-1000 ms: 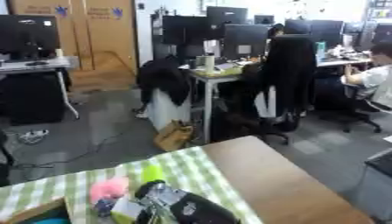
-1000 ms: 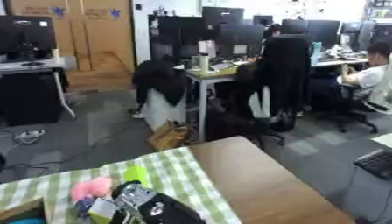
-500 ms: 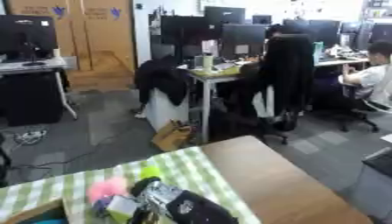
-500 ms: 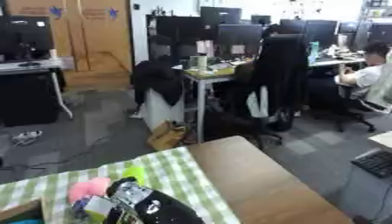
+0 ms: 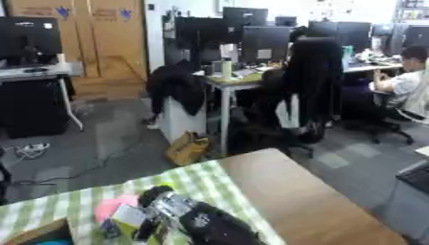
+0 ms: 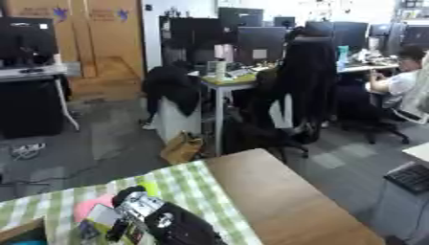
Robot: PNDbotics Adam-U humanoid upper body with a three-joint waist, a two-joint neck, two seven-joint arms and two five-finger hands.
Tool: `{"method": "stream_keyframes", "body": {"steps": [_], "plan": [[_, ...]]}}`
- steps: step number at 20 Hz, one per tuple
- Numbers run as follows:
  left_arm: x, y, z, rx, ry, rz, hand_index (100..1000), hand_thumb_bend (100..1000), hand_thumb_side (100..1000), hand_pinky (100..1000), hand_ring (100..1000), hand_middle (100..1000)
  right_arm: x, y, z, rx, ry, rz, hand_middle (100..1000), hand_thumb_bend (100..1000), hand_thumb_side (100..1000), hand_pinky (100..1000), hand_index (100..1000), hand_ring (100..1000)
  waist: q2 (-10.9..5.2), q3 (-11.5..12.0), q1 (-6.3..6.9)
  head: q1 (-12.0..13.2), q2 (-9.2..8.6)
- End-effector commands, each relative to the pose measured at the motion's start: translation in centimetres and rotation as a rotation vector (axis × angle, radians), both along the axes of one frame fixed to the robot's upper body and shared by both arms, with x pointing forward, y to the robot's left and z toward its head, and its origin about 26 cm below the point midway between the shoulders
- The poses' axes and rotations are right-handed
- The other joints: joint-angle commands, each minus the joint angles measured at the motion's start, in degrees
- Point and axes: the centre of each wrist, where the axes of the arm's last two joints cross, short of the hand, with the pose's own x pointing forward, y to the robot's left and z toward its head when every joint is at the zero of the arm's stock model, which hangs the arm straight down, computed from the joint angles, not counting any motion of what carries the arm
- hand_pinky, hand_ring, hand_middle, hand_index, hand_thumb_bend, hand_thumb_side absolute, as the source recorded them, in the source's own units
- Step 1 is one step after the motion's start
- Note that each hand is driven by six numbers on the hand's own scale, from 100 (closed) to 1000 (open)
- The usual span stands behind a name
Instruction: Pick up objects on the table and place them in the box.
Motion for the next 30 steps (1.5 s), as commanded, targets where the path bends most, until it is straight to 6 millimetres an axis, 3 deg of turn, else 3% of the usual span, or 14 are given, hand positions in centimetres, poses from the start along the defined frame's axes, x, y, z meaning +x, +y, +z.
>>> {"method": "stream_keyframes", "body": {"steps": [1,7,18,24,30], "plan": [[-0.2,0.1,1.1,0.015,-0.036,0.004,919,268,1000,856,902,879,0.8,-0.5,2.3,-0.007,-0.071,0.006,209,100,627,335,373,359,-0.76,0.0,-0.35,-0.3,-0.27],[-0.2,0.1,1.2,0.017,-0.039,0.005,919,269,1000,857,901,880,1.0,-0.8,3.2,0.006,-0.092,0.000,202,100,628,310,369,353,-0.80,-0.2,-0.31,-0.2,-0.44],[-0.2,0.2,1.3,0.020,-0.042,0.011,920,268,1000,857,902,880,2.0,-1.9,8.9,0.099,-0.097,-0.025,189,100,625,269,361,340,-0.82,-0.5,-0.42,2.4,0.68],[-0.2,0.2,1.2,0.020,-0.042,0.012,920,266,1000,857,902,880,2.0,-2.0,10.6,0.133,-0.092,-0.030,185,100,627,254,358,336,-0.73,-0.5,-0.40,3.7,1.11],[-0.2,0.2,1.3,0.021,-0.043,0.013,920,267,1000,857,901,880,1.9,-2.1,12.0,0.148,-0.116,-0.031,182,100,630,243,355,332,-0.73,-0.5,-0.40,4.3,0.19]]}}
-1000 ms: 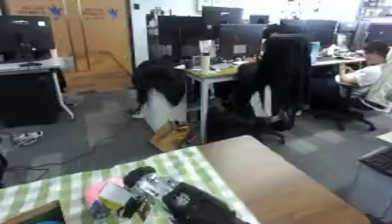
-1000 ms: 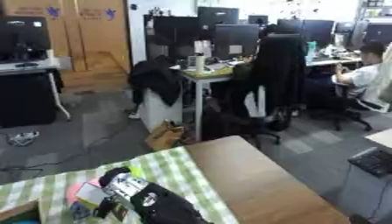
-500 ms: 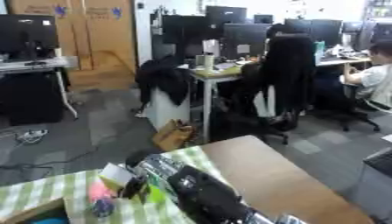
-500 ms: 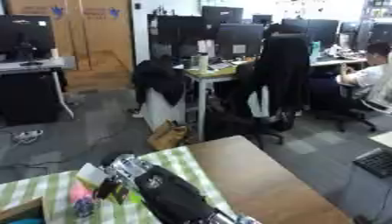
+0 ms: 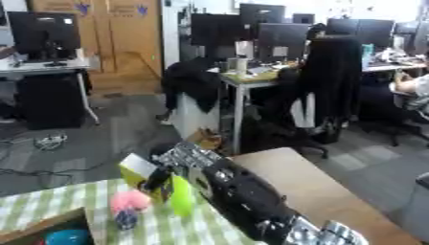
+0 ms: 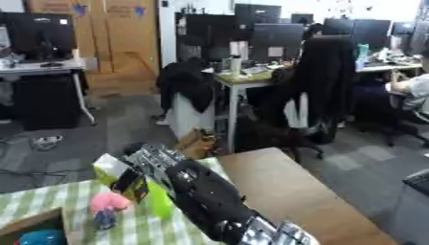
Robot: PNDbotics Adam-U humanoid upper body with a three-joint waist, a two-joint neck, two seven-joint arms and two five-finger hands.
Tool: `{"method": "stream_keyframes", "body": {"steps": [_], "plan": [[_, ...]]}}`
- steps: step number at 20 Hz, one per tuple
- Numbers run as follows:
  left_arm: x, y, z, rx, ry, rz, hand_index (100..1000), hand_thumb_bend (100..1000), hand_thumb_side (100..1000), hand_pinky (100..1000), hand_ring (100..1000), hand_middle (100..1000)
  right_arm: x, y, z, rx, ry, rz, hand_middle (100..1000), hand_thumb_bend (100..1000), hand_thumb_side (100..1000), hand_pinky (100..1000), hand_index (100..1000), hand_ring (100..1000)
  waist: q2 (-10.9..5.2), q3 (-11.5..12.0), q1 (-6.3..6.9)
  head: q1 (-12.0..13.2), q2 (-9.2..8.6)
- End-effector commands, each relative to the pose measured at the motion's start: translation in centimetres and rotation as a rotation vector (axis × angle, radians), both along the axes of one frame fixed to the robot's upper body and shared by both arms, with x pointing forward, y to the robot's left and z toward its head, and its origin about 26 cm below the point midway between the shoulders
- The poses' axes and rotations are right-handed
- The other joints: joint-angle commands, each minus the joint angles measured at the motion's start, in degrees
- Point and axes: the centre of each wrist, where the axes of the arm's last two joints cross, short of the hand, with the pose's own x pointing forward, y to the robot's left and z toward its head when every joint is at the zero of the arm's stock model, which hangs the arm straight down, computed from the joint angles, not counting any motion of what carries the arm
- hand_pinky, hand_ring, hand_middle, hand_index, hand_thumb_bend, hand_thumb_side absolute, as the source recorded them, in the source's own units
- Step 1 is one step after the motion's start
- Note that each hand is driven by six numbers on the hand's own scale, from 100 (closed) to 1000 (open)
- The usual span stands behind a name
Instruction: Pick up objects on the table and place them in the box.
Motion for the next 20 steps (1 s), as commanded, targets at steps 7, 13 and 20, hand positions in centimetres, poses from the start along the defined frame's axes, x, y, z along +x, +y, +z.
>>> {"method": "stream_keyframes", "body": {"steps": [7,13,20], "plan": [[-0.3,0.4,1.0,0.020,-0.036,0.017,920,265,1000,858,901,880,0.0,-0.6,3.5,0.046,-0.071,-0.006,177,100,633,223,350,325,-0.39,-0.4,-0.26,1.1,-10.39],[-0.3,0.4,1.2,0.023,-0.044,0.019,921,267,1000,857,901,880,-0.1,-1.6,5.2,0.097,-0.090,-0.018,172,100,638,203,346,318,-0.45,-0.6,-0.45,7.8,-4.80],[-0.3,0.4,1.2,0.021,-0.045,0.022,920,264,1000,857,901,880,-0.4,-2.0,5.9,0.127,-0.093,-0.021,166,100,639,194,343,316,-0.32,-0.3,-0.51,11.0,-3.17]]}}
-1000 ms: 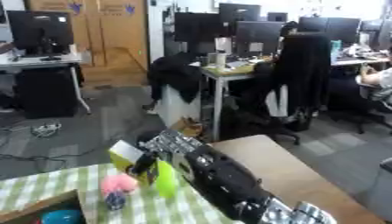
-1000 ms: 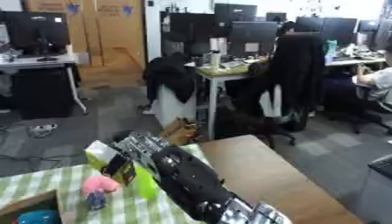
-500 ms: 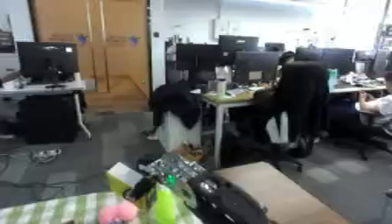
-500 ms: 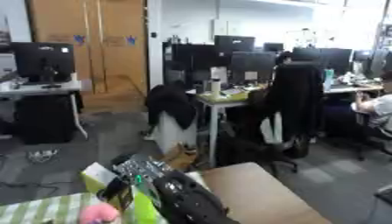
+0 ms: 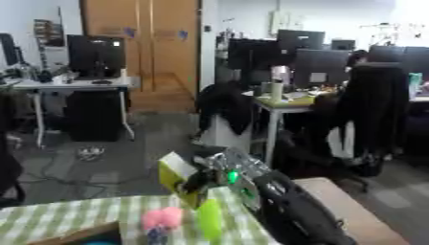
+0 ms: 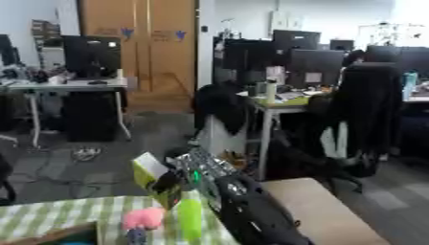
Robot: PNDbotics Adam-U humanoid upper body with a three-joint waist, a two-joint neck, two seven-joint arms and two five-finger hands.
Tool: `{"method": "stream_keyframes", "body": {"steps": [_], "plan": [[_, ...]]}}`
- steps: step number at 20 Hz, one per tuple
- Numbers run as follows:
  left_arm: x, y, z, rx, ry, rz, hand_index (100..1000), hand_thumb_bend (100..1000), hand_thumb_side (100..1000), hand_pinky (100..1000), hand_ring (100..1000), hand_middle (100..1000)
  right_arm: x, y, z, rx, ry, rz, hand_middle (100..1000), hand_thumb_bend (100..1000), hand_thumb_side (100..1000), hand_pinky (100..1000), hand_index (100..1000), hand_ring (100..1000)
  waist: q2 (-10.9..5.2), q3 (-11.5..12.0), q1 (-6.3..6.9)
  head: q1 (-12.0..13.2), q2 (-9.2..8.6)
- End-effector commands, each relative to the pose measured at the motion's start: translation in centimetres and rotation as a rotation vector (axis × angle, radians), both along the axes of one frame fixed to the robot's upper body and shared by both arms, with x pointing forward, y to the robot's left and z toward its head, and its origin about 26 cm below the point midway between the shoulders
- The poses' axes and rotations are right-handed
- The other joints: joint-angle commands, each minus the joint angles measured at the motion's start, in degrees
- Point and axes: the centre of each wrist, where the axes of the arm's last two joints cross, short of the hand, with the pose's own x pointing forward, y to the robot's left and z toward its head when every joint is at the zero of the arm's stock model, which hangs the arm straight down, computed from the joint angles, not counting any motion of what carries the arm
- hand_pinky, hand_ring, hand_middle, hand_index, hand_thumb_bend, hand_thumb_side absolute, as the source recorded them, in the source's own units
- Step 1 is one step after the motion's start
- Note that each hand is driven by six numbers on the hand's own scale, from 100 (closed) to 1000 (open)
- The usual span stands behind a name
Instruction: Pick up objects on the table and place them in the box.
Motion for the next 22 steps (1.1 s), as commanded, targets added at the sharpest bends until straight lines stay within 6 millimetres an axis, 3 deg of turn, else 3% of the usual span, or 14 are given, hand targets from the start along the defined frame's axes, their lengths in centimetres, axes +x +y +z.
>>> {"method": "stream_keyframes", "body": {"steps": [1,10,17,22], "plan": [[-0.3,0.2,1.1,0.018,-0.037,0.008,920,264,1000,857,901,880,0.0,-0.9,2.1,0.015,-0.046,-0.013,166,100,639,194,343,316,-0.35,0.1,-0.52,0.6,0.46],[-0.3,0.3,1.0,0.018,-0.037,0.013,920,263,1000,857,901,879,-0.2,-1.4,2.2,0.027,-0.044,-0.022,162,100,640,186,342,314,-0.38,0.1,-0.47,-1.9,2.10],[-0.3,0.3,1.0,0.020,-0.033,0.011,921,262,1000,857,901,880,-0.5,-1.5,3.0,0.053,-0.054,-0.009,158,100,642,177,340,310,-0.28,0.0,-0.33,-2.6,1.63],[-0.3,0.3,1.0,0.021,-0.033,0.013,921,263,1000,857,901,880,-0.8,-1.4,4.2,0.084,-0.074,0.010,154,100,646,164,337,306,-0.31,-0.1,-0.29,0.1,1.75]]}}
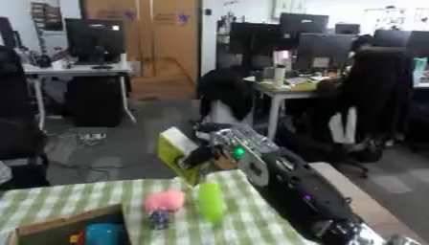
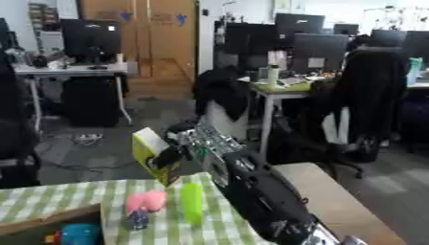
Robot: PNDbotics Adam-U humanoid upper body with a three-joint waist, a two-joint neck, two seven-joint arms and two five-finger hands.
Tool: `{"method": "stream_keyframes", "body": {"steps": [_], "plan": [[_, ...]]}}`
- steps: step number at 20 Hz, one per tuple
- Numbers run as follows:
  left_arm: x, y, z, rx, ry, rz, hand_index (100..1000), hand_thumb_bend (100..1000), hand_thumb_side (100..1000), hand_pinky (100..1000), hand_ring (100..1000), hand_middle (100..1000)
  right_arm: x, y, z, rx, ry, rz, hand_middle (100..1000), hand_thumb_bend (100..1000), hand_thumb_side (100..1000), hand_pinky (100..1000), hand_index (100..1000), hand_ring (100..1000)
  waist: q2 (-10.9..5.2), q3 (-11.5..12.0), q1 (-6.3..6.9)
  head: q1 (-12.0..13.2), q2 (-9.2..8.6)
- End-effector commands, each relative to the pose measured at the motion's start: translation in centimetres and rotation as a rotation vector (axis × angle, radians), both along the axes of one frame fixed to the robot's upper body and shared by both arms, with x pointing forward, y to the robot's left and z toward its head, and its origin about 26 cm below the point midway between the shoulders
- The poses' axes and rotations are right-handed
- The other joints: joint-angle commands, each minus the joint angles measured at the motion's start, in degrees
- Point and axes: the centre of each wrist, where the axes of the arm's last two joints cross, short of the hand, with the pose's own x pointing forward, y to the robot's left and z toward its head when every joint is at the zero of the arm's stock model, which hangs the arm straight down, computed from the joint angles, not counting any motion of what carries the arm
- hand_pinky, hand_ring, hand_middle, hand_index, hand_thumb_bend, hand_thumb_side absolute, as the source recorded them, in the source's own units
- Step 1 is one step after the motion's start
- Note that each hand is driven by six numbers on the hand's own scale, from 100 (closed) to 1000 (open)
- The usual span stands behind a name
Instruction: Pick up objects on the table and place them in the box.
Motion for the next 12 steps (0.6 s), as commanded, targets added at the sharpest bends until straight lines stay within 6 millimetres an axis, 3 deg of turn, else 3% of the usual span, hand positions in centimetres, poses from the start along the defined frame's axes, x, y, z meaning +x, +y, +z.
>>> {"method": "stream_keyframes", "body": {"steps": [1,12], "plan": [[-0.3,0.3,1.0,0.022,-0.032,0.011,921,262,1000,857,901,879,-0.3,-0.7,2.9,0.026,-0.065,0.002,152,100,647,161,337,305,-0.34,-0.2,-0.32,2.0,-0.22],[-0.3,0.3,0.9,0.021,-0.029,0.012,921,262,1000,858,902,880,-1.8,0.0,5.7,0.085,-0.119,0.074,146,100,657,142,332,298,-0.30,0.0,-0.40,3.9,0.43]]}}
